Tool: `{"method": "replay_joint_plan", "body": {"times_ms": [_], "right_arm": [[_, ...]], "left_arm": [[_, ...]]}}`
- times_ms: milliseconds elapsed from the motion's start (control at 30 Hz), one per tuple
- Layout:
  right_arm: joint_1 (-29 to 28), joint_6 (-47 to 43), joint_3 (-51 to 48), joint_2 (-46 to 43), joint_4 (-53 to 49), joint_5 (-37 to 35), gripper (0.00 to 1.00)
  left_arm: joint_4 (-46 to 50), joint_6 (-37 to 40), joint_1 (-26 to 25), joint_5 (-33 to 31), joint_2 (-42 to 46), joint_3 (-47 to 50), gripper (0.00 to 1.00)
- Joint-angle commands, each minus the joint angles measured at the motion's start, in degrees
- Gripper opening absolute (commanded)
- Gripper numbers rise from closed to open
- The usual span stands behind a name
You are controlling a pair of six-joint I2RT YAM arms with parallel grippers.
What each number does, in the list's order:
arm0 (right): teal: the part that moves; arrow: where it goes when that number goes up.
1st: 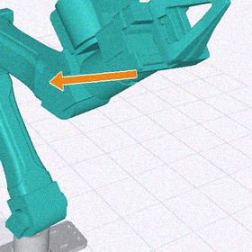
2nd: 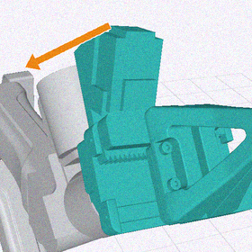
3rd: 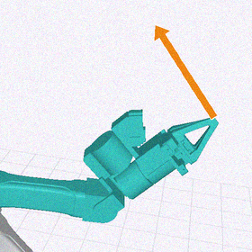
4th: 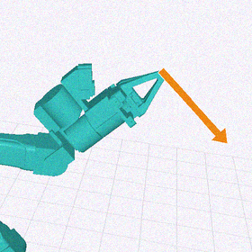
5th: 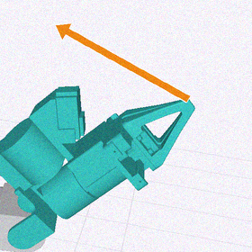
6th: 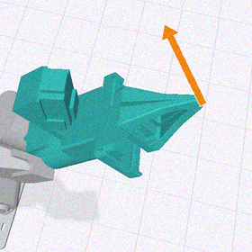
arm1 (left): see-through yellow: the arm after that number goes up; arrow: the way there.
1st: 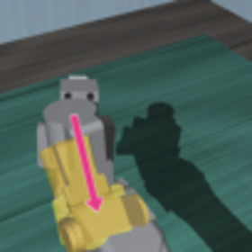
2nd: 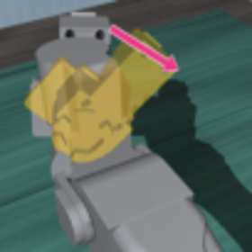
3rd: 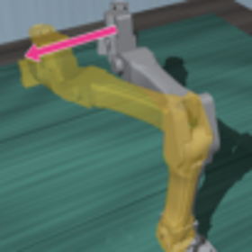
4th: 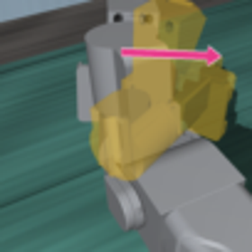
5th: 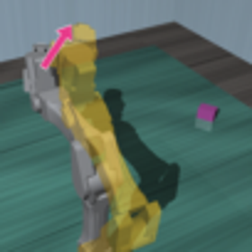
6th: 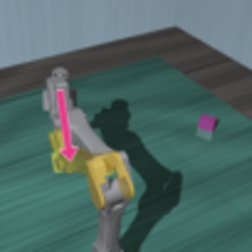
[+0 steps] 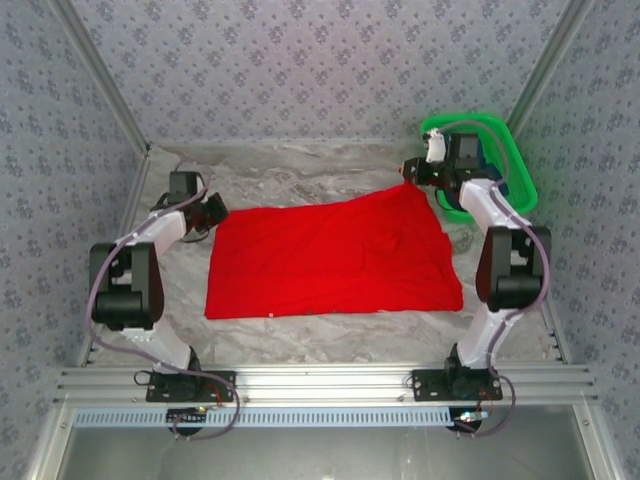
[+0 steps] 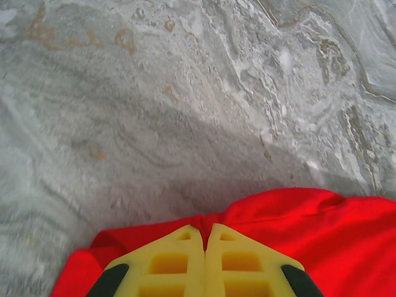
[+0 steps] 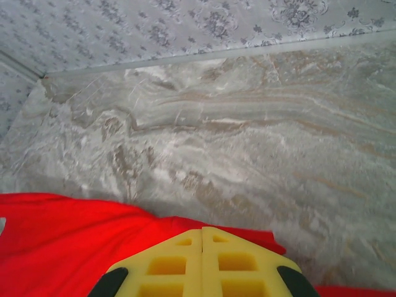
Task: Fold the inside-out t-shirt
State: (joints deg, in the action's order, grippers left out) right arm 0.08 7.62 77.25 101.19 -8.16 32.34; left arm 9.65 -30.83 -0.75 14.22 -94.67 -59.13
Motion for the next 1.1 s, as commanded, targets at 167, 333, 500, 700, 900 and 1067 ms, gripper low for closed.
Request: {"method": "replay_joint_plan", "body": {"times_ms": [167,333,500,700,900,1067], "right_arm": [[0.52,-2.95,-15.63,-16.05,-7.39,-9.22,0.00],[1.28,1.32,-20.35,-23.15,-11.42,-13.59,0.00],[1.29,5.64,-21.38,-26.20,-14.63,-16.56,0.00],[1.23,7.50,-21.00,-28.75,-18.12,-18.45,0.00],[1.16,8.02,-22.67,-29.83,-20.49,-19.47,0.00],[1.06,9.33,-25.58,-27.51,-20.92,-20.36,0.00]], "left_arm": [[0.80,0.33,-0.13,-3.37,11.00,10.90,0.00],[2.38,0.68,-0.13,-4.36,16.06,15.82,0.00],[3.14,1.02,-0.17,-6.24,19.06,18.30,0.00],[3.79,0.70,-0.13,-6.27,21.13,19.00,0.00],[3.40,0.51,-0.13,-7.14,22.88,21.66,0.00],[2.27,0.38,-0.28,-6.52,20.55,24.50,0.00]]}}
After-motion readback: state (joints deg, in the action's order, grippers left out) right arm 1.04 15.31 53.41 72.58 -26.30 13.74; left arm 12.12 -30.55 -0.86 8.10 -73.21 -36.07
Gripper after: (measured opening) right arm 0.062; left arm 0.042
